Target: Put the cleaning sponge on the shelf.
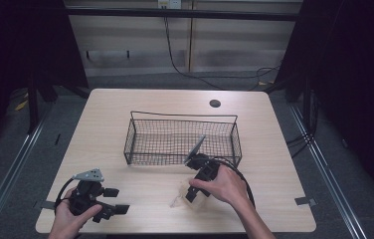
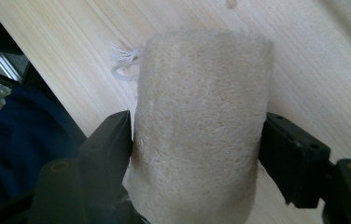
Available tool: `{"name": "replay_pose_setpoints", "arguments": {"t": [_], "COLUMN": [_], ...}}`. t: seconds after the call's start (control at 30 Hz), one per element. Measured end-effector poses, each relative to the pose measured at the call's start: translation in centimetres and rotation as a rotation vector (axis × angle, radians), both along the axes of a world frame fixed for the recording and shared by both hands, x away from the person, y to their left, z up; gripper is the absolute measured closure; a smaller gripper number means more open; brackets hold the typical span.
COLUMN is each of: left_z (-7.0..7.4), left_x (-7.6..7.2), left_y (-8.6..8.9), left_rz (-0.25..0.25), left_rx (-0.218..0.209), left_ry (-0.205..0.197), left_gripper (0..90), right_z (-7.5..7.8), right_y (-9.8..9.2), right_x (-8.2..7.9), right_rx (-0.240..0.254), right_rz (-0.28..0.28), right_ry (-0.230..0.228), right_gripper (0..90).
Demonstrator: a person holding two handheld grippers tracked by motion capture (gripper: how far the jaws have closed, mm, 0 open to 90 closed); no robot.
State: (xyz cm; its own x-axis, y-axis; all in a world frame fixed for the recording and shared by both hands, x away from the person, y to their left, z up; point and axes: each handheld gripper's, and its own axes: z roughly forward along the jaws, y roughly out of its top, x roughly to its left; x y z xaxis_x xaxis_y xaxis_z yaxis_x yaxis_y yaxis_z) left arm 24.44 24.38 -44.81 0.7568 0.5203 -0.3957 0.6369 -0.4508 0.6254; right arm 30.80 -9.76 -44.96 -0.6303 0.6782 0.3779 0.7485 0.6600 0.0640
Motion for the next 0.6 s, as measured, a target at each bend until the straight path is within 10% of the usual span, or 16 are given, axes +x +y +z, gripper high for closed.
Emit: {"name": "replay_pose_setpoints", "arguments": {"t": [0.6], "left_z": [0.0], "left_x": [0.0], "left_y": [0.0], "left_rz": [-0.001], "left_rx": [-0.003], "left_ry": [0.000], "left_gripper": [20.5], "right_z": [-0.1], "right_y": [1.0], "right_x": [-0.2], "right_rx": [-0.032], "right_rz": [0.065], "right_ry": [0.014], "right_gripper": [29.7]}}
